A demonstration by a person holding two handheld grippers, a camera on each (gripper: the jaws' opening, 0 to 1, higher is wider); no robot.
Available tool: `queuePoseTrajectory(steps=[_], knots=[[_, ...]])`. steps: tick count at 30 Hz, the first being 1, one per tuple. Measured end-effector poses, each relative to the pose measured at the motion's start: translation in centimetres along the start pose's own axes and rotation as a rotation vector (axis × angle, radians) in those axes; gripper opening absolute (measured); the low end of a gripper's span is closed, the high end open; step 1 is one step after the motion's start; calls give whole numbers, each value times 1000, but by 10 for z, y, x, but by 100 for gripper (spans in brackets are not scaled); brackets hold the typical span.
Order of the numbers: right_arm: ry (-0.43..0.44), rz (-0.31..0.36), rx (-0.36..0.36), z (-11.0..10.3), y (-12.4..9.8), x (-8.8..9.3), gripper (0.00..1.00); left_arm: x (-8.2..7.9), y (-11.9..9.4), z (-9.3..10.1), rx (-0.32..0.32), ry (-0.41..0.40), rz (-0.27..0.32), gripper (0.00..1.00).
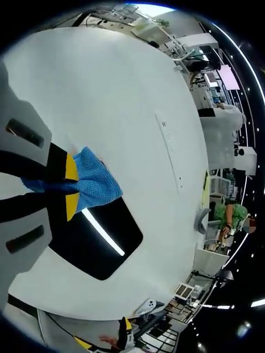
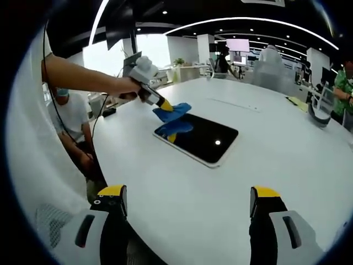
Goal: Wipe the mirror surface with the cleaning cloth until all visible marks leave the cleaned area.
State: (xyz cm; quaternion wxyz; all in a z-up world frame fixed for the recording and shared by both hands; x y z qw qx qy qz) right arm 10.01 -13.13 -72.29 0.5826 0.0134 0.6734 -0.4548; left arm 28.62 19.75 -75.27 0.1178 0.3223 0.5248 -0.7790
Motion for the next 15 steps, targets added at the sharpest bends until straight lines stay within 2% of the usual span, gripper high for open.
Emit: queuePoseTrajectory(steps=[15], knots=[[16, -11, 4, 2, 1, 2, 92, -1, 18, 3, -6, -3, -12, 3]])
Point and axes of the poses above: the point that each gripper's makers call its tool centre point, and the gripper's own axes: y roughly forward along the fingers, z roughly to its right, x roughly out of its underside, the point moved 8 cm from there along -y, roughly backward along the fingers, and after that the axes turned 12 degrees about -y, right-handed, at the moved point
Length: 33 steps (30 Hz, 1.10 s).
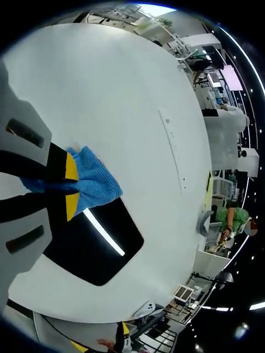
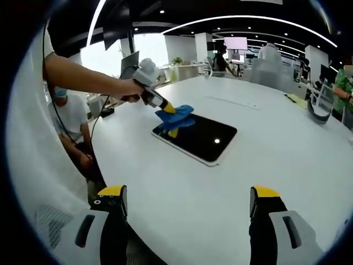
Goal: Wipe the mirror surface with the cleaning cloth until all visible marks leave the cleaned area.
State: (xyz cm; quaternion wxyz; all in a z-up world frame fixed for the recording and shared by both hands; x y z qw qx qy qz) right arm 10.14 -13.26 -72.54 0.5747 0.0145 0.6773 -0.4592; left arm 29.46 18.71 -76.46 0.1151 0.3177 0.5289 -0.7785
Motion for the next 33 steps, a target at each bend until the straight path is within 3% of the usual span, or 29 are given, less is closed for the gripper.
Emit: queuePoseTrajectory(steps=[21, 33], knots=[[15, -12, 8, -1, -1, 3, 92, -2, 12, 1, -6, 60, 5, 6], [18, -8, 7, 0, 0, 2, 92, -3, 16, 7, 4, 129, 16, 31]])
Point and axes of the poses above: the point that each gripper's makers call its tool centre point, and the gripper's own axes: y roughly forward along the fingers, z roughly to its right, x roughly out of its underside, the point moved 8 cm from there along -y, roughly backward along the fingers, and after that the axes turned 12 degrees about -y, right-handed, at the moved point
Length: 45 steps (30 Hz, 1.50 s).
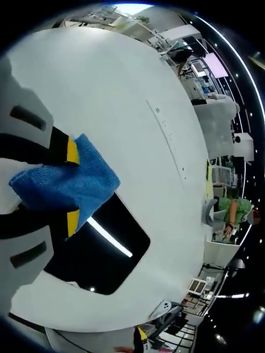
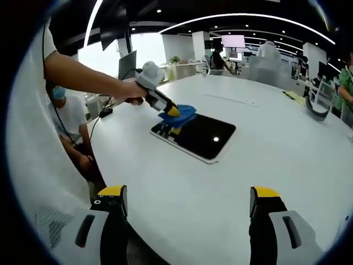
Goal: Wipe the mirror surface with the cleaning cloth until all visible marks leave the cleaned area.
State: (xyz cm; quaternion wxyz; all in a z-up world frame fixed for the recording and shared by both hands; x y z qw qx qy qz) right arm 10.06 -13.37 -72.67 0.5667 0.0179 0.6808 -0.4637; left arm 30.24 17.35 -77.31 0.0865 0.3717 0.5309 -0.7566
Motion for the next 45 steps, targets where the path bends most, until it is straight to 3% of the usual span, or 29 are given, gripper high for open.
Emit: queuePoseTrajectory(steps=[6, 14, 21, 28, 33, 45], knots=[[0, 3, 2, 1, 0, -1, 91, -7, -7, -1, 1, 16, 32, 31], [-3, -4, -5, 0, 1, 1, 91, -12, -11, -1, 5, 22, 61, 15], [-3, -7, -5, -2, 0, 1, 91, -7, -3, -3, 13, -14, 19, 3], [-1, -9, -5, -3, -1, 1, 91, -4, -1, -3, 11, 2, 5, 4], [3, -11, -4, -3, 0, 1, 90, -5, 0, -3, -2, 40, 15, 13], [9, -14, -3, -2, 0, 2, 90, -3, 5, -6, 5, 69, -1, 17]])
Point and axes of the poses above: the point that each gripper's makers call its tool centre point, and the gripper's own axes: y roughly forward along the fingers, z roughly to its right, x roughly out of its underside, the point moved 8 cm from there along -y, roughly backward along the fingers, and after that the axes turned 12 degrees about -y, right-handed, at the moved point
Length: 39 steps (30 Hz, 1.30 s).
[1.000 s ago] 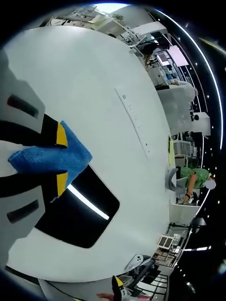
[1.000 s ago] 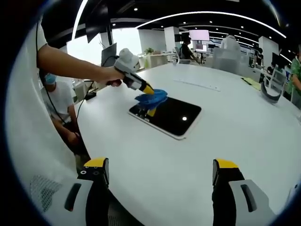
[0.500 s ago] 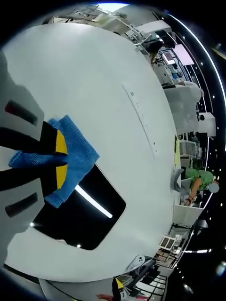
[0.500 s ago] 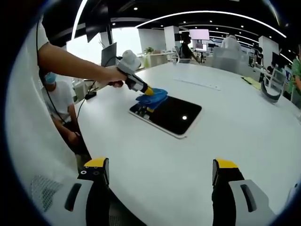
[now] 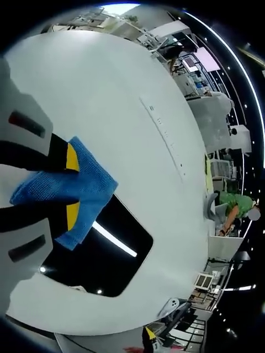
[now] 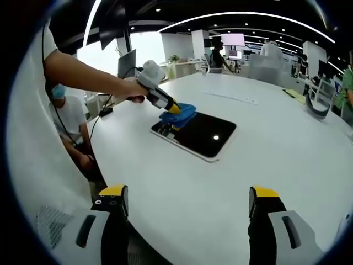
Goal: Wipe the mirror surface with the cleaning cloth until all visible marks leave the cleaned area.
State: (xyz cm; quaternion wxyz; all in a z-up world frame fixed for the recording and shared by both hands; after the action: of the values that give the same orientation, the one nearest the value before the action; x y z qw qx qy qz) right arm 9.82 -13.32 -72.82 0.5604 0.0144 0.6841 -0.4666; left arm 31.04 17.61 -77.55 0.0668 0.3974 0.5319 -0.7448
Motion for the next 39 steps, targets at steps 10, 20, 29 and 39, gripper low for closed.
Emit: queuePoseTrajectory(steps=[10, 20, 29, 39], knots=[[0, -7, -1, 1, 1, 0, 90, 0, 2, 0, 11, -5, 0, 19], [-2, -7, -2, 0, 2, 0, 90, 0, 2, 0, 19, 10, 8, 19], [-5, -2, -3, 1, 1, -1, 90, -1, 4, 0, 20, 4, 10, 19], [-4, 0, 0, -1, -1, 0, 90, -5, 9, 5, 24, 15, 11, 19]])
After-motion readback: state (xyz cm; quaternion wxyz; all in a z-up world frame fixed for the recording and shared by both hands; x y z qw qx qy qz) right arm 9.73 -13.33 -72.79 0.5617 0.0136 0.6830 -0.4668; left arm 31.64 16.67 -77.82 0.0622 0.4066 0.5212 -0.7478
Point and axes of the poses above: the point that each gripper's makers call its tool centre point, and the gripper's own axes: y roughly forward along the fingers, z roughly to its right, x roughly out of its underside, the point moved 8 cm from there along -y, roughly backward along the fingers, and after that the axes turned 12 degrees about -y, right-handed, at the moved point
